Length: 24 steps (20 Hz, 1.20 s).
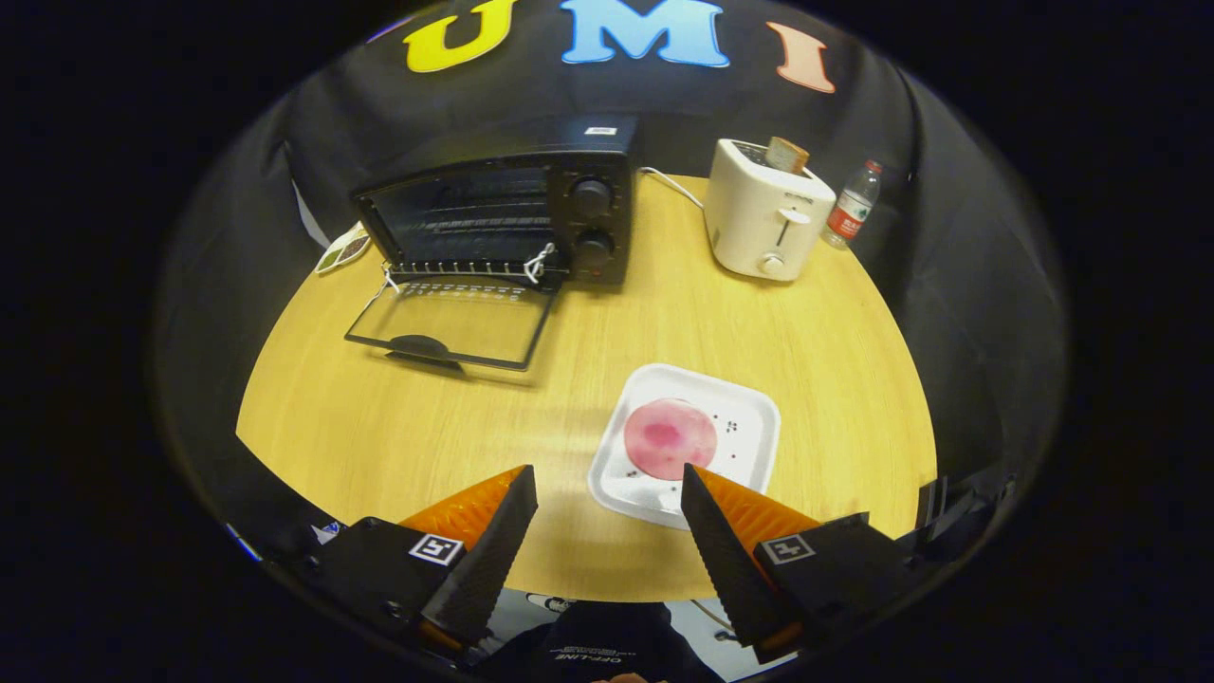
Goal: Open the toaster oven, put the food inside, and close the toaster oven door.
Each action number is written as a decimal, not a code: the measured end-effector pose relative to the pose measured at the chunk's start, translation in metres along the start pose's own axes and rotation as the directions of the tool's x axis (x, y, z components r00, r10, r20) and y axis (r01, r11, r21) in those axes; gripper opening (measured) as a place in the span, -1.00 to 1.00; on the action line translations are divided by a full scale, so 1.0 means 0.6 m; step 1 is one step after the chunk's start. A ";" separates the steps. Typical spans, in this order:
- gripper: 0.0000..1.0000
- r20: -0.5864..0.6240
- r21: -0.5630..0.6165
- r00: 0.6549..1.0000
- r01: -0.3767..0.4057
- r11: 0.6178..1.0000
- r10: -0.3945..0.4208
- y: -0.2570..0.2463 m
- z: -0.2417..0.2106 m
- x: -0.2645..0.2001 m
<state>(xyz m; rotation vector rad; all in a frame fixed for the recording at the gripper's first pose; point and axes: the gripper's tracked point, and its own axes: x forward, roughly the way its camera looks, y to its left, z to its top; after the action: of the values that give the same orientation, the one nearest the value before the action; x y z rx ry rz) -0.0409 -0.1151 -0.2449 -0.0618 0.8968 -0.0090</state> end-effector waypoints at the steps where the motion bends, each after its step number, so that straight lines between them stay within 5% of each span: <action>1: 0.96 -0.006 0.026 1.000 0.008 1.000 -0.007 -0.026 0.000 0.005; 8: 0.96 -0.146 0.138 0.989 0.014 0.990 0.006 -0.164 -0.031 0.072; 16: 0.92 -0.289 0.224 0.954 -0.007 0.975 0.073 -0.174 -0.052 0.137; 24: 0.30 -0.330 0.163 0.943 0.026 0.986 0.030 -0.160 -0.057 0.155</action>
<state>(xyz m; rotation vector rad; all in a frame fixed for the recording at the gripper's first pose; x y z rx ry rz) -0.0077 -0.2156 -0.3330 0.0995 1.2312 -0.0944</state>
